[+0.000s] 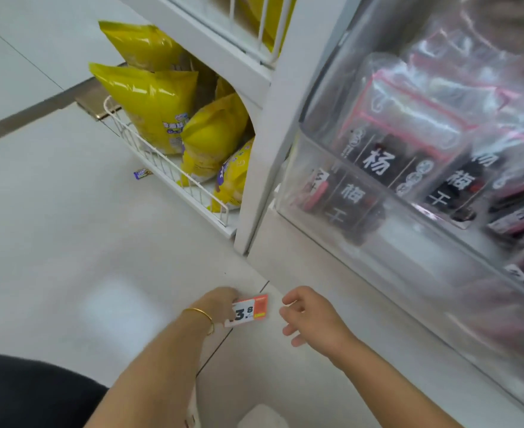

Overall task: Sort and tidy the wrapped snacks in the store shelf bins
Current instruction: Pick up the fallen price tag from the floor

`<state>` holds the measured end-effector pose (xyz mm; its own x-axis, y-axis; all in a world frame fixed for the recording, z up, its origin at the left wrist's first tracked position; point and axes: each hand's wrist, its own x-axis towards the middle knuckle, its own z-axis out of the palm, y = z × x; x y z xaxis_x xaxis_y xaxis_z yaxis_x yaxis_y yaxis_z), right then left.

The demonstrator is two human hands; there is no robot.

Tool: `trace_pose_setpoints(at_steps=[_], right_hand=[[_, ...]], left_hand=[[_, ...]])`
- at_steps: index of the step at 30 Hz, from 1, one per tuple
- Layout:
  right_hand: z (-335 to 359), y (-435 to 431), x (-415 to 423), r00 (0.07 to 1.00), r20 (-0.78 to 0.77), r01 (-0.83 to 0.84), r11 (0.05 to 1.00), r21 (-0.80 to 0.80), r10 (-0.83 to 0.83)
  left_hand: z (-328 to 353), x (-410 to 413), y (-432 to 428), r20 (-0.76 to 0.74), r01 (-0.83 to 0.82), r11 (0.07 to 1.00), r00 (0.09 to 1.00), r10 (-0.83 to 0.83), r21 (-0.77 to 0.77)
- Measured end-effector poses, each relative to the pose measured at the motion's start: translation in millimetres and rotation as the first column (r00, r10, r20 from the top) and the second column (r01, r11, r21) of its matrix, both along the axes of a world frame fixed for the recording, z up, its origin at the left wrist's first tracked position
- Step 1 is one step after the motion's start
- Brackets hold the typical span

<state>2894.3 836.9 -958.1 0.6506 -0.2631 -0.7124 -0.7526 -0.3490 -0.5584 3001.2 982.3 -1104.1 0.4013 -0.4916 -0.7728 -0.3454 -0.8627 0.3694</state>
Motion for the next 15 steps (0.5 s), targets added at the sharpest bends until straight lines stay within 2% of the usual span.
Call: trace_pose_setpoints(at_steps=[2,4,6,8,10,12,14,15], right_hand=[[3,8,-5,0.979,0.005,-0.196,0.944,-0.266,0.205],[15,18,-11,0.928,0.001,-0.325,0.811,-0.487,0.373],[37,27,-19,0.892,0.026,-0.368,0.757,-0.541,0.452],[64,33,-26,0.842,0.067,-0.406,0.711,-0.574,0.536],[98,35,-33,0.799,0.124,-0.399,0.673,-0.623,0.588],[133,36,-40,0.768,0.204,-0.355,0.669,-0.652,0.607],[170,36,-48,0.719,0.327,-0.275,0.683,-0.676,0.613],[190,35,-51,0.671,0.438,-0.178,0.703,-0.688,0.599]], left_hand=[[39,11,-2,-0.098,0.128,0.991,0.986,-0.132,-0.043],[90,24,-7,-0.088,0.307,0.952,0.948,-0.307,-0.014],[149,33,-15,-0.065,0.453,0.891,0.891,-0.450,0.039],[212,37,-20,-0.061,0.529,0.846,0.848,-0.526,0.071],[276,33,-15,-0.028,0.524,0.850,0.852,-0.523,0.060],[334,24,-1,0.068,0.461,0.888,0.886,-0.459,-0.009],[380,15,15,0.219,0.393,0.910,0.907,-0.359,-0.136],[399,9,21,0.281,0.356,0.905,0.916,-0.288,-0.234]])
